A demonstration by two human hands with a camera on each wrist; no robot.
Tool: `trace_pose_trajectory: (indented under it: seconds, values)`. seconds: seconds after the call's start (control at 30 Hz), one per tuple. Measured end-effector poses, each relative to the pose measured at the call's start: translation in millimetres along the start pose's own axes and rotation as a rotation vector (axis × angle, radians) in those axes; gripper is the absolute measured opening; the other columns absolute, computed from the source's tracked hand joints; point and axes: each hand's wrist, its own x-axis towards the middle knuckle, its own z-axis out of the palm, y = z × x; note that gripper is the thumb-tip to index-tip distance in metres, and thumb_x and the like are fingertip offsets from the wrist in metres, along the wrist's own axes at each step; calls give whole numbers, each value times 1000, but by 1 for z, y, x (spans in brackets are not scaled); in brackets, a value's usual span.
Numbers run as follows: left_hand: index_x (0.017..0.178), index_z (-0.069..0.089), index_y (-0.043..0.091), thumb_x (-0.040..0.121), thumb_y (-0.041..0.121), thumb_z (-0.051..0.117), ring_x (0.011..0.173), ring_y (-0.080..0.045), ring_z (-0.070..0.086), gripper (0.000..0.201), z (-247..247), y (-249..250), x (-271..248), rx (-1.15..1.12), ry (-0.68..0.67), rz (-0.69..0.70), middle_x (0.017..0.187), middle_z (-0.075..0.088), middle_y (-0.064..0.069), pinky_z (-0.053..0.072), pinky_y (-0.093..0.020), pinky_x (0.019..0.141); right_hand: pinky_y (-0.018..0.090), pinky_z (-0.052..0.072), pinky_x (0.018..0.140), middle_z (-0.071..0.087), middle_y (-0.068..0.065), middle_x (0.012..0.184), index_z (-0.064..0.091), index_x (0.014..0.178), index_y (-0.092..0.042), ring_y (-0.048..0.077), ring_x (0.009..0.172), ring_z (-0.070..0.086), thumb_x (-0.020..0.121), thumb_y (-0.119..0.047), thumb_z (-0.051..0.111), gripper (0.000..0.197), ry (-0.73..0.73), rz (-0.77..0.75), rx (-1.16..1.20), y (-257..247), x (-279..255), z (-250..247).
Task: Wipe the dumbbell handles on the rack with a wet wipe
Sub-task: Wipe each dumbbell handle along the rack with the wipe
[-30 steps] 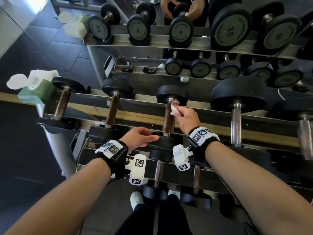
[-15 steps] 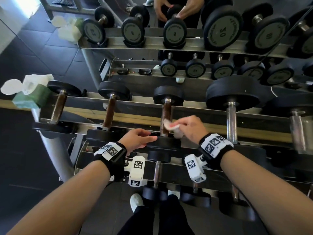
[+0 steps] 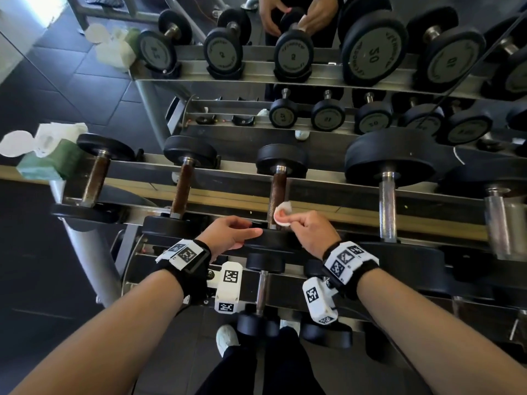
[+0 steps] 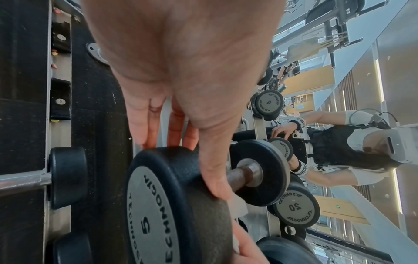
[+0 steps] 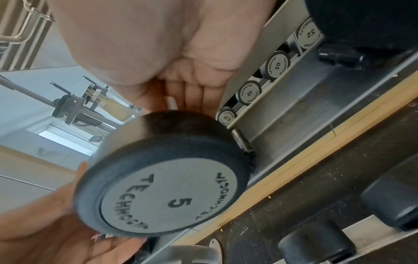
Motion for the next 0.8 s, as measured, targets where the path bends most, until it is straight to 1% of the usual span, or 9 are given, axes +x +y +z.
trace_pose_trajectory:
  seconds: [0.07, 0.13, 0.23, 0.33, 0.43, 0.57, 0.63, 0.73, 0.8]
  values:
    - [115, 65, 19, 78, 32, 80, 106, -16, 65, 42, 0, 0, 0, 2, -1, 1, 113, 68, -3, 51, -35, 100, 13, 48, 63, 73, -14, 78, 79, 93, -33, 0, 69, 64, 96, -21, 55, 27, -24, 17, 66, -4, 3, -7]
    - [115, 65, 19, 78, 33, 80, 106, -15, 65, 42, 0, -1, -1, 2, -5, 6, 114, 68, -3, 52, -32, 98, 12, 49, 67, 71, -18, 74, 77, 78, -37, 3, 76, 66, 93, -22, 58, 29, 98, 32, 198, -10, 10, -18]
    - [114, 65, 19, 78, 34, 81, 106, -15, 65, 42, -1, -2, -1, 0, -1, 7, 113, 68, -3, 52, -30, 95, 22, 50, 80, 74, -6, 97, 75, 108, -27, 14, 91, 65, 97, -17, 51, 28, 322, 65, 233, -10, 30, -25]
    - [113, 66, 19, 77, 33, 81, 106, -15, 65, 41, 0, -3, 0, -1, 12, 3, 112, 68, -4, 53, -29, 94, 25, 47, 98, 67, -4, 124, 68, 126, -26, 13, 108, 58, 100, -19, 49, 33, 220, 94, 250, -12, 45, -13]
    - [113, 66, 18, 77, 33, 81, 105, -15, 66, 42, 0, -3, 1, -6, 15, 3, 113, 68, -4, 53, -25, 87, 1, 40, 82, 62, -17, 116, 67, 126, -28, 0, 102, 57, 101, -22, 52, 30, 161, 66, 304, -10, 38, 4]
    - [115, 65, 19, 79, 35, 80, 103, -14, 66, 42, 0, -3, 1, 11, 9, 11, 111, 68, -2, 53, -26, 88, 29, 52, 94, 76, -8, 98, 79, 98, -31, 10, 100, 68, 92, -30, 68, 13, 99, 117, 449, 6, 17, 11]
    - [113, 65, 19, 79, 35, 80, 103, -16, 66, 40, 1, -3, 1, 10, 10, 11, 110, 69, -3, 54, -29, 91, 31, 55, 89, 77, -7, 91, 81, 81, -34, 15, 96, 70, 91, -22, 69, 19, 95, 161, 488, 10, 18, 8]
    - [112, 66, 20, 79, 35, 80, 104, -17, 66, 39, 1, -4, 0, 3, 14, 9, 111, 69, -4, 54, -30, 90, 24, 54, 73, 77, -7, 85, 78, 75, -35, 11, 84, 70, 91, -21, 62, 26, 240, 225, 559, 6, 33, 6]
    - [110, 66, 22, 78, 38, 81, 104, -18, 67, 39, 1, -6, 1, 13, 23, 9, 110, 69, -4, 55, -31, 91, 29, 54, 78, 75, -10, 86, 74, 74, -37, 12, 86, 68, 93, -21, 57, 30, 329, 257, 589, -1, 45, 7]
